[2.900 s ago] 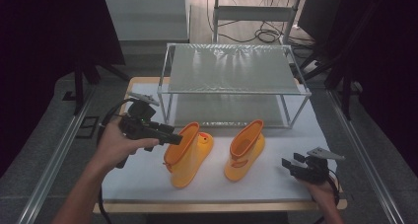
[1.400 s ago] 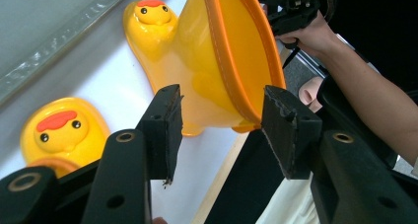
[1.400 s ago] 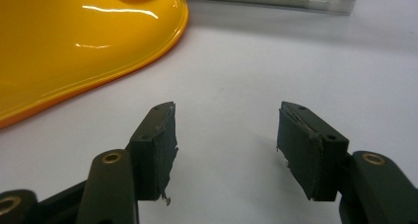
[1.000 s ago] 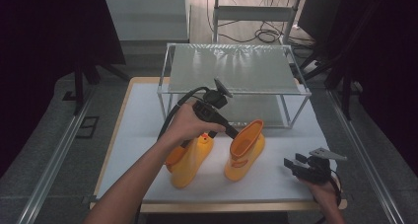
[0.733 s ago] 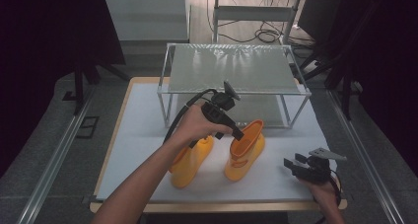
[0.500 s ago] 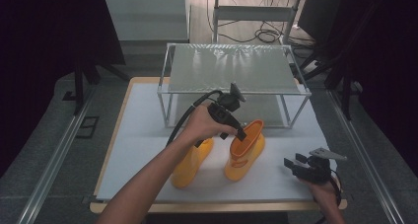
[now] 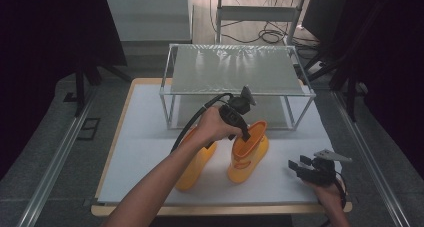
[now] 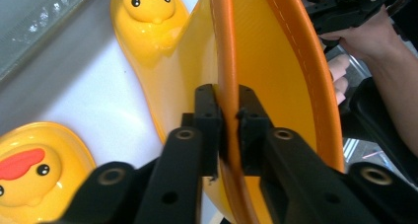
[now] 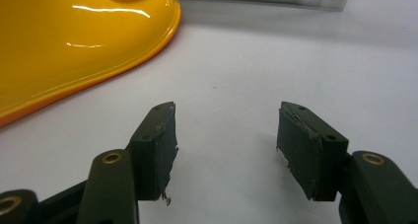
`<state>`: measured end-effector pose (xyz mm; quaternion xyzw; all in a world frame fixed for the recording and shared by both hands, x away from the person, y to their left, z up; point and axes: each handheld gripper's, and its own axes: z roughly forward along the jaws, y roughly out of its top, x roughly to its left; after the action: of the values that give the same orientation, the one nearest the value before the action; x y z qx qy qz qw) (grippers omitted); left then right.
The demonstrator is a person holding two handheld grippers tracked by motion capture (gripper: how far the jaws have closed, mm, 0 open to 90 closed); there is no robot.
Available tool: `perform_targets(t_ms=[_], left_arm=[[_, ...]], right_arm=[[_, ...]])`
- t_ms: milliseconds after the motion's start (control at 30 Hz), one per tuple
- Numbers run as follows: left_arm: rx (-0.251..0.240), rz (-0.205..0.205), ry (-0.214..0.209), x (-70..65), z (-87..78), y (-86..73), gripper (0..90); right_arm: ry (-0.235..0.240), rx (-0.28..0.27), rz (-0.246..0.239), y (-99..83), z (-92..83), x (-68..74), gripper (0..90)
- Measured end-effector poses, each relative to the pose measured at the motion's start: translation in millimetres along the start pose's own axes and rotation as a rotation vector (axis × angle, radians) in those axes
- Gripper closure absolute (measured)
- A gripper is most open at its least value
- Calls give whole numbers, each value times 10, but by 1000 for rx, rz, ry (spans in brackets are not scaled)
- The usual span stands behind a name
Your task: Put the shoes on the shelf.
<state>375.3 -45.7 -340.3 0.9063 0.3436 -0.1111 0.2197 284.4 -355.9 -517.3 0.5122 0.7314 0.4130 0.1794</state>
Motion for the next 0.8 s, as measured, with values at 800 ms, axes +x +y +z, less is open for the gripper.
perform_targets(t_ms=[800], left_arm=[[-115, 40, 6, -108, -606, -406, 864]], right_arm=[[-22, -13, 21, 2, -18, -17, 402]])
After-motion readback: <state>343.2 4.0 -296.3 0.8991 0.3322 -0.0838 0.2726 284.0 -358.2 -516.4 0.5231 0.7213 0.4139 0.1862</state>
